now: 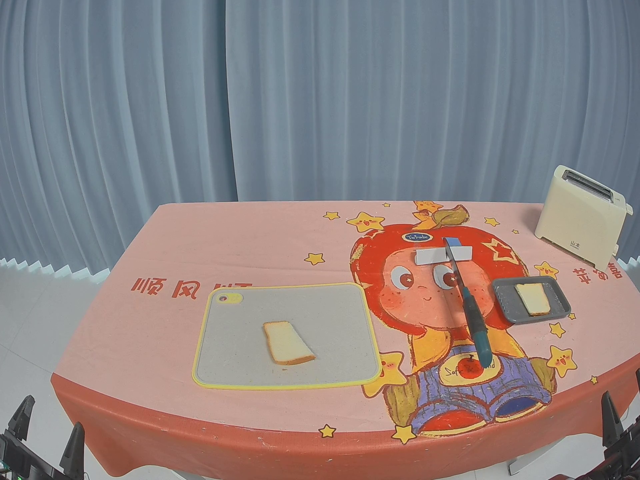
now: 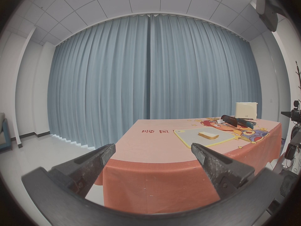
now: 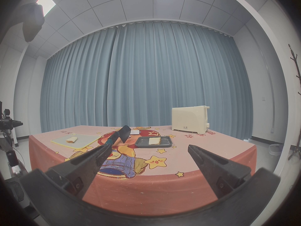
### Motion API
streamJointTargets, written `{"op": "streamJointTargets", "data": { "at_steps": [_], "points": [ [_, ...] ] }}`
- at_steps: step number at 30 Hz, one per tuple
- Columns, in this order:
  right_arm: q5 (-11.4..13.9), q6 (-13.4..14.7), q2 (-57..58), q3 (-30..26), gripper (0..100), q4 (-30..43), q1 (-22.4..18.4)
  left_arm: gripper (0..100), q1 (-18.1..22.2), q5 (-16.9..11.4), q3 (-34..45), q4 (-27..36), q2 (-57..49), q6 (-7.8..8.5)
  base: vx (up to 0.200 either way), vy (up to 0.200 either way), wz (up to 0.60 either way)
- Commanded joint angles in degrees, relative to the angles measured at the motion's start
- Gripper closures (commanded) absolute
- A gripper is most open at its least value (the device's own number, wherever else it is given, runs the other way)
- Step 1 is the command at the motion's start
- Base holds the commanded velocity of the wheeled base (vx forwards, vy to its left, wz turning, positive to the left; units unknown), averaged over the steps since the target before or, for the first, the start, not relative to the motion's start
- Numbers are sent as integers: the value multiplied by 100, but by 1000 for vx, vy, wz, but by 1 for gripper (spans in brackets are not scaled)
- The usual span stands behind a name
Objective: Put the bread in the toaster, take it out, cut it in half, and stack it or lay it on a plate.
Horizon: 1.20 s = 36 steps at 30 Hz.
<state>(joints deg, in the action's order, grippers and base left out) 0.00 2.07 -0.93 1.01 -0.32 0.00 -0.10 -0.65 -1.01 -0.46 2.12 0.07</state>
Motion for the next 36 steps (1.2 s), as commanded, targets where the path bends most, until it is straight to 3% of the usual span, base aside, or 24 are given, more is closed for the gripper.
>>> {"op": "streamJointTargets", "data": {
  "at_steps": [1, 20, 24, 31, 34, 36],
  "points": [
    [0, 4, 93, -101, 0, -3, 0, 0, 1, 12, 101, -6, -1, -16, 0, 0, 0],
    [0, -5, 93, -101, 0, -3, 0, 0, 1, 109, 101, -103, -1, -25, 0, 0, 0],
    [0, 4, 93, -101, 0, -3, 0, 0, 1, 196, 101, -1298, -1, -34, 0, 0, 0],
    [0, 4, 93, -101, 0, -3, 0, 0, 1, 188, 101, -1114, -1, -25, 0, 0, 0],
    [0, 4, 93, -101, 0, -3, 0, 0, 10, 126, 101, -1263, -1, -60, 0, 0, 0],
    [0, 4, 93, -101, 0, -3, 0, 0, 10, 12, 40, -1342, -19, -166, 0, 0, 0]
  ]
}}
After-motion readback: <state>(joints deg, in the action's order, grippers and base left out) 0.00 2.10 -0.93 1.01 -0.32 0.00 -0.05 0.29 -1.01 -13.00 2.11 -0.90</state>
